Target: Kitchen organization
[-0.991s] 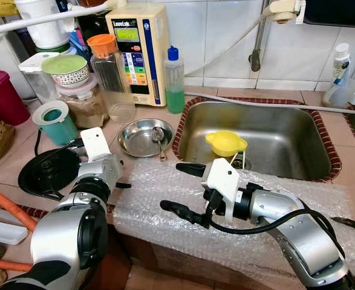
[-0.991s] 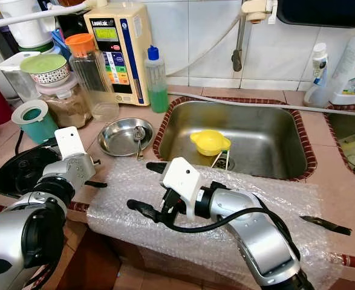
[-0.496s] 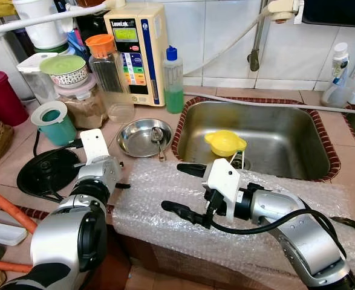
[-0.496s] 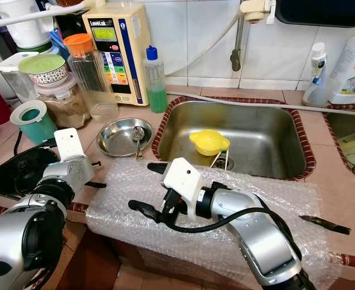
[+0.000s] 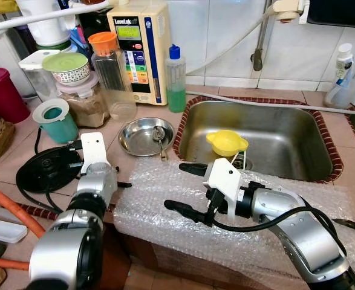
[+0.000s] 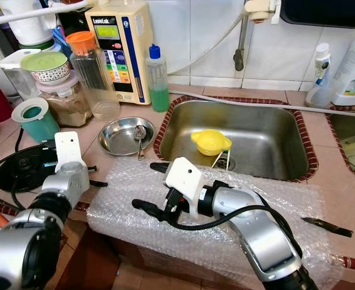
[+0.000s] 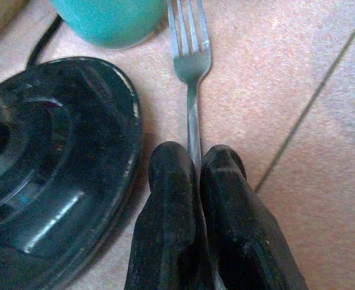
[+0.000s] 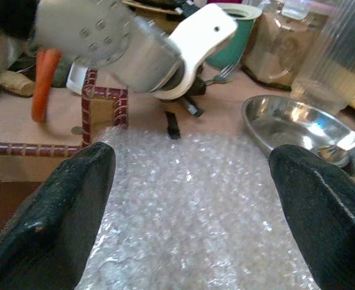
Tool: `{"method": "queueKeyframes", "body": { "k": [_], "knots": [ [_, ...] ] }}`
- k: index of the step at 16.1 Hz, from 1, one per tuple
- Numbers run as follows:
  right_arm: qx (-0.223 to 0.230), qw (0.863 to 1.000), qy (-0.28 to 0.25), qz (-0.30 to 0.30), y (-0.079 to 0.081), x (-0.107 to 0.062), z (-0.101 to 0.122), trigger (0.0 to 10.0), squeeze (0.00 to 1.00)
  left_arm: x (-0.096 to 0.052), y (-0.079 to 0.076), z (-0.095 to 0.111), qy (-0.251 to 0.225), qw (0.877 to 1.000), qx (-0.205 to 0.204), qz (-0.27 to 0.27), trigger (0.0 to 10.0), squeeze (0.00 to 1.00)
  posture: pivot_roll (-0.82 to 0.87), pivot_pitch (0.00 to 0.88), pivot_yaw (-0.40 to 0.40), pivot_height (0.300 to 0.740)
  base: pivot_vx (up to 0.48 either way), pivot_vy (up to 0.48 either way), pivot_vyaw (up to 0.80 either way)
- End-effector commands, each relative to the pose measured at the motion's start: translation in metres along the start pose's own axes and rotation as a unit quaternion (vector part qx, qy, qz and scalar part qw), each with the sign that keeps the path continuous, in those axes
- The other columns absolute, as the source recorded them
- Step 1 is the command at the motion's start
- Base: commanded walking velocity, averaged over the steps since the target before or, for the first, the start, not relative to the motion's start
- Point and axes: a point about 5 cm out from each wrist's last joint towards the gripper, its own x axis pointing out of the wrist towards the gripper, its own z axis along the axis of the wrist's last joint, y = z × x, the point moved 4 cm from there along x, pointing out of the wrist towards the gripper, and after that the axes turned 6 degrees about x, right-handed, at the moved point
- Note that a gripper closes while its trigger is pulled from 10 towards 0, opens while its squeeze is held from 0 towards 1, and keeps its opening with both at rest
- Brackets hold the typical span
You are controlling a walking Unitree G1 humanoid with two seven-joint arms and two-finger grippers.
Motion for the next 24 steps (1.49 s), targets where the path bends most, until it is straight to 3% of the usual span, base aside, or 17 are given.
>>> {"method": "queueKeyframes", "body": {
  "k": [1, 6, 7, 16, 20, 21, 22, 23, 24],
  "knots": [
    [-0.011, 1.0, -0.009, -0.007, -0.004, 0.001, 0.006, 10.0, 0.0, 0.002, 0.007, -0.009, 0.007, 1.0, 0.011, 0.01, 0.0, 0.0, 0.02, 0.0, 0.084, 0.74, 0.0, 0.0, 0.0],
    [-0.018, 1.0, -0.013, -0.015, -0.009, 0.002, 0.007, 10.0, 0.0, -0.001, 0.013, 0.005, -0.063, 0.998, 0.011, 0.002, 0.0, 0.0, 0.03, 0.0, 0.085, 0.74, 0.0, 0.0, 0.0],
    [-0.02, 1.0, -0.014, -0.018, -0.01, 0.003, 0.006, 10.0, 0.0, -0.005, 0.012, 0.015, -0.103, 0.995, 0.012, -0.008, 0.0, 0.0, 0.03, 0.0, 0.087, 0.74, 0.0, 0.0, 0.0],
    [-0.031, 0.999, -0.02, -0.036, -0.019, 0.003, 0.008, 10.0, 0.0, -0.03, 0.01, 0.053, -0.225, 0.973, 0.03, -0.045, 0.0, 0.0, 0.04, 0.0, 0.091, 0.74, 0.0, 0.0, 0.0],
    [-0.039, 0.993, -0.054, -0.101, -0.044, 0.004, 0.02, 10.0, 0.0, -0.072, -0.002, 0.093, -0.366, 0.923, 0.027, -0.119, 0.0, 0.0, 0.05, 0.0, 0.094, 0.74, 0.0, 0.0, 0.0],
    [-0.039, 0.992, -0.057, -0.107, -0.047, 0.004, 0.021, 10.0, 0.0, -0.073, -0.001, 0.095, -0.37, 0.921, 0.03, -0.121, 0.0, 0.0, 0.06, 0.0, 0.094, 0.74, 0.0, 0.0, 0.0],
    [-0.039, 0.992, -0.057, -0.109, -0.048, 0.004, 0.021, 10.0, 0.0, -0.07, 0.001, 0.094, -0.362, 0.924, 0.032, -0.117, 0.8, 0.0, 0.06, 0.0, 0.095, 0.74, 0.0, 0.0, 0.0],
    [-0.04, 0.991, -0.058, -0.11, -0.048, 0.004, 0.021, 10.0, 0.0, -0.059, 0.011, 0.088, -0.339, 0.935, 0.025, -0.098, 8.8, 0.0, 0.06, 0.0, 0.099, 0.74, 0.0, 0.0, 0.0],
    [-0.039, 0.991, -0.059, -0.11, -0.048, 0.004, 0.021, 10.0, 0.0, -0.051, 0.017, 0.085, -0.324, 0.942, 0.024, -0.084, 10.0, 0.0, 0.06, 0.0, 0.099, 0.74, 0.0, 0.0, 0.0]
  ]
}}
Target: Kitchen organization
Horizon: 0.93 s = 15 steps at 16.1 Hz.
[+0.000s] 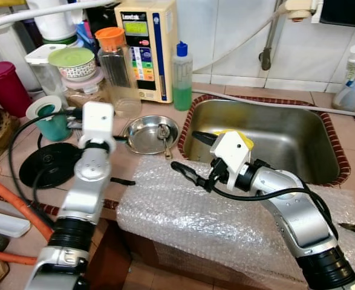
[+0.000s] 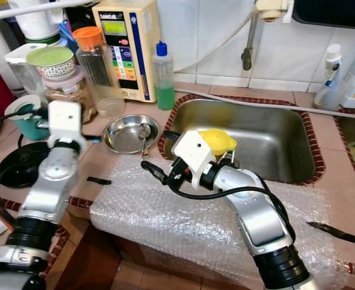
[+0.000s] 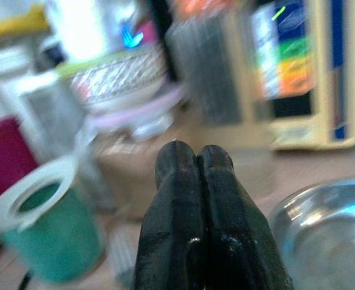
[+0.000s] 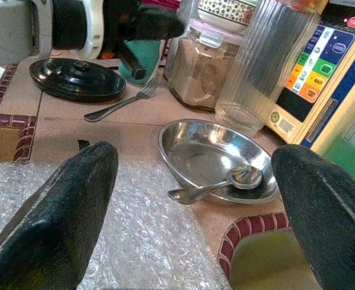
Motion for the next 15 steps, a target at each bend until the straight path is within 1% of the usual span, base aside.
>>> {"method": "queueKeyframes", "body": {
  "k": [1, 2, 3, 4, 5, 6, 7, 8, 9, 10, 11, 12, 13, 14, 15],
  "knots": [
    [-0.006, 1.0, -0.009, -0.002, -0.001, 0.002, 0.004, 10.0, 0.0, 0.006, 0.021, -0.018, 0.048, 0.998, 0.017, 0.032, 10.0, 0.41, 0.05, 0.0, 0.1, 0.74, 0.0, 0.0, 0.0],
    [-0.005, 1.0, -0.011, -0.002, 0.0, 0.002, 0.004, 10.0, 0.0, 0.008, 0.03, -0.03, 0.078, 0.996, 0.003, 0.046, 10.0, 1.0, 0.05, 0.0, 0.101, 0.74, 0.0, 0.0, 0.0],
    [-0.005, 1.0, -0.012, -0.002, 0.0, 0.003, 0.004, 10.0, 0.0, 0.009, 0.036, -0.04, 0.108, 0.993, 0.004, 0.057, 10.0, 1.0, 0.05, 0.0, 0.102, 0.74, 0.0, 0.0, 0.0],
    [-0.004, 1.0, -0.012, -0.002, 0.001, 0.002, 0.003, 10.0, 0.0, 0.009, 0.044, -0.059, 0.164, 0.984, 0.01, 0.074, 10.0, 1.0, 0.05, 0.0, 0.104, 0.74, 0.0, 0.0, 0.0],
    [-0.004, 1.0, -0.012, -0.002, 0.001, 0.002, 0.003, 10.0, 0.0, 0.008, 0.046, -0.066, 0.183, 0.98, 0.008, 0.076, 10.0, 1.0, 0.05, 0.0, 0.104, 0.74, 0.0, 0.0, 0.0],
    [-0.003, 1.0, -0.013, -0.002, 0.001, 0.002, 0.003, 10.0, 0.0, 0.008, 0.042, -0.071, 0.199, 0.978, -0.011, 0.058, 10.0, 1.0, 0.04, 0.0, 0.107, 0.74, 0.0, 0.0, 0.0],
    [-0.004, 1.0, -0.013, -0.003, 0.001, 0.001, 0.003, 10.0, 0.0, 0.008, 0.035, -0.078, 0.221, 0.974, -0.019, 0.039, 10.0, 1.0, 0.04, 0.0, 0.108, 0.74, 0.0, 0.0, 0.0],
    [-0.004, 1.0, -0.013, -0.003, 0.002, 0.001, 0.003, 10.0, 0.0, 0.007, 0.024, -0.082, 0.239, 0.97, -0.029, 0.016, 10.0, 0.0, 0.04, 0.0, 0.11, 0.74, 0.0, 0.0, 0.0],
    [-0.005, 1.0, -0.013, -0.003, 0.002, 0.001, 0.003, 10.0, 0.0, 0.008, 0.021, -0.082, 0.242, 0.97, -0.03, 0.013, 10.0, 0.0, 0.04, 0.0, 0.112, 0.74, 0.0, 0.0, 0.0],
    [-0.005, 1.0, -0.012, -0.004, 0.002, 0.0, 0.003, 10.0, 0.0, 0.009, 0.013, -0.079, 0.245, 0.969, -0.038, 0.006, 10.0, 0.0, 0.03, 0.0, 0.113, 0.74, 0.0, 0.0, 0.0],
    [-0.006, 1.0, -0.012, -0.005, 0.001, -0.001, 0.003, 10.0, 0.0, 0.008, 0.005, -0.075, 0.24, 0.97, -0.034, -0.002, 10.0, 0.0, 0.03, 0.0, 0.113, 0.74, 0.0, 0.0, 0.0],
    [-0.006, 1.0, -0.011, -0.005, 0.001, -0.001, 0.002, 10.0, 0.0, 0.004, -0.003, -0.071, 0.232, 0.972, -0.029, -0.008, 10.0, 0.0, 0.03, 0.0, 0.114, 0.74, 0.0, 0.0, 0.0],
    [-0.006, 1.0, -0.01, -0.005, 0.001, -0.002, 0.002, 10.0, 0.0, -0.003, -0.01, -0.071, 0.236, 0.971, -0.032, -0.012, 10.0, 0.0, 0.03, 0.0, 0.114, 0.74, 0.0, 0.0, 0.0],
    [-0.006, 1.0, -0.011, -0.004, 0.001, -0.002, 0.002, 10.0, 0.0, -0.009, -0.011, -0.074, 0.236, 0.971, -0.032, -0.008, 10.0, 0.0, 0.04, 0.0, 0.11, 0.74, 0.0, 0.0, 0.0],
    [-0.005, 1.0, -0.011, -0.003, 0.002, -0.002, 0.002, 10.0, 0.0, -0.014, -0.011, -0.081, 0.25, 0.968, -0.034, 0.003, 10.0, 0.0, 0.05, 0.0, 0.106, 0.74, 0.0, 0.0, 0.0]
  ]
}}
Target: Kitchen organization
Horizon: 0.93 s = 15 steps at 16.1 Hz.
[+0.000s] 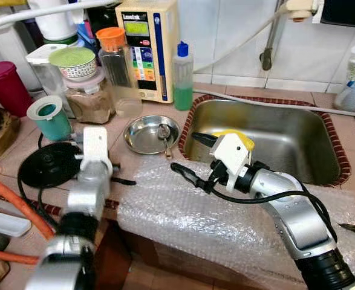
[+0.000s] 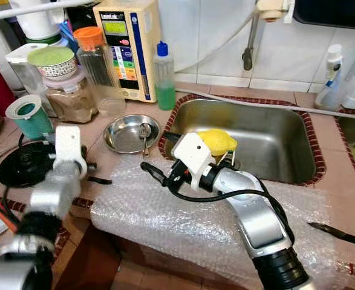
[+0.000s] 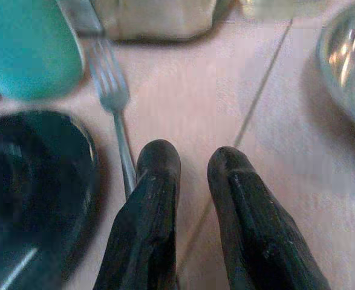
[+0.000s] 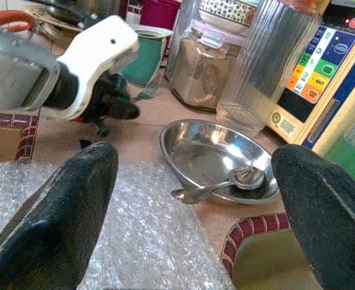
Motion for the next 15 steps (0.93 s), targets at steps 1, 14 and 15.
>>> {"method": "queueKeyframes", "body": {
  "k": [1, 14, 15],
  "knots": [
    [-0.005, 1.0, -0.01, 0.0, 0.0, 0.0, 0.006, 10.0, 0.0, 0.0, 0.008, -0.003, 0.01, 1.0, -0.005, 0.019, 10.0, 0.0, 0.05, 0.0, 0.106, 0.74, 0.0, 0.0, 0.0],
    [-0.008, 1.0, -0.004, 0.002, 0.0, -0.005, 0.005, 10.0, 0.0, 0.01, -0.004, -0.025, 0.094, 0.994, -0.055, -0.017, 10.0, 0.0, 0.01, 0.0, 0.103, 0.74, 0.0, 0.0, 0.0],
    [-0.008, 1.0, -0.003, 0.0, 0.0, -0.005, 0.005, 10.0, 0.0, 0.01, -0.007, -0.026, 0.098, 0.993, -0.053, -0.026, 10.0, 0.0, 0.01, 0.0, 0.102, 0.74, 0.0, 0.0, 0.0]
  ]
}}
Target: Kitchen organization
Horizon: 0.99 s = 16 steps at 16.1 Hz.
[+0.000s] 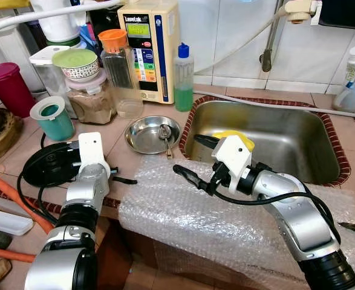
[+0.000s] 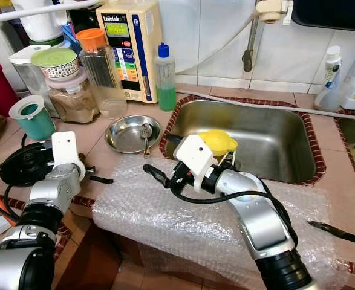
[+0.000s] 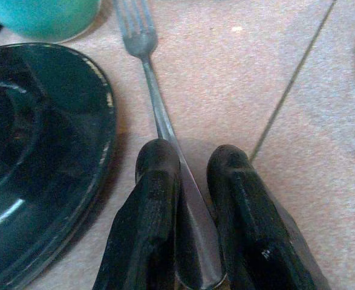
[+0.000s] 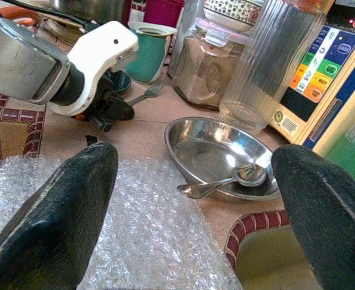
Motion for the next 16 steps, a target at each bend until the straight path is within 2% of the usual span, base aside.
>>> {"method": "queueKeyframes", "body": {
  "k": [1, 4, 8, 9, 10, 11, 12, 15, 16],
  "knots": [
    [-0.007, 1.0, -0.012, -0.002, -0.001, -0.002, 0.008, 10.0, 0.0, 0.001, -0.014, -0.025, 0.054, 0.998, 0.001, -0.04, 10.0, 0.0, 0.01, 0.0, 0.103, 0.74, 0.0, 0.0, 0.0],
    [-0.009, 1.0, -0.012, -0.003, -0.002, -0.002, 0.009, 10.0, 0.0, 0.0, -0.019, -0.031, 0.063, 0.997, 0.009, -0.051, 10.0, 0.0, 0.01, 0.0, 0.103, 0.74, 0.0, 0.0, 0.0],
    [-0.01, 1.0, -0.012, -0.004, -0.003, -0.001, 0.009, 10.0, 0.0, -0.008, -0.039, -0.048, 0.079, 0.992, 0.029, -0.093, 10.0, 0.0, 0.02, 0.0, 0.101, 0.74, 0.0, 0.0, 0.0],
    [-0.01, 1.0, -0.012, -0.004, -0.003, -0.001, 0.009, 10.0, 0.0, -0.012, -0.043, -0.052, 0.08, 0.991, 0.024, -0.103, 10.0, 0.0, 0.02, 0.0, 0.101, 0.74, 0.0, 0.0, 0.0],
    [-0.011, 1.0, -0.012, -0.004, -0.004, 0.0, 0.009, 10.0, 0.0, -0.016, -0.042, -0.055, 0.073, 0.993, 0.024, -0.092, 10.0, 0.8, 0.03, 0.0, 0.098, 0.74, 0.0, 0.0, 0.0],
    [-0.011, 1.0, -0.012, -0.004, -0.004, 0.0, 0.009, 10.0, 0.0, -0.016, -0.041, -0.055, 0.071, 0.994, 0.026, -0.084, 10.0, 0.8, 0.03, 0.0, 0.098, 0.74, 0.0, 0.0, 0.0],
    [-0.011, 1.0, -0.013, -0.004, -0.004, 0.0, 0.009, 10.0, 0.0, -0.016, -0.037, -0.049, 0.057, 0.995, 0.017, -0.076, 10.0, 1.0, 0.03, 0.0, 0.098, 0.74, 0.0, 0.0, 0.0],
    [-0.012, 1.0, -0.013, -0.002, -0.005, 0.001, 0.009, 10.0, 0.0, -0.015, -0.028, -0.032, 0.039, 0.997, 0.014, -0.066, 10.0, 1.0, 0.04, 0.0, 0.093, 0.74, 0.0, 0.0, 0.0],
    [-0.014, 1.0, -0.013, -0.003, -0.005, 0.002, 0.009, 10.0, 0.0, -0.018, -0.018, -0.026, 0.033, 0.998, 0.013, -0.051, 10.0, 1.0, 0.04, 0.0, 0.093, 0.74, 0.0, 0.0, 0.0]
  ]
}}
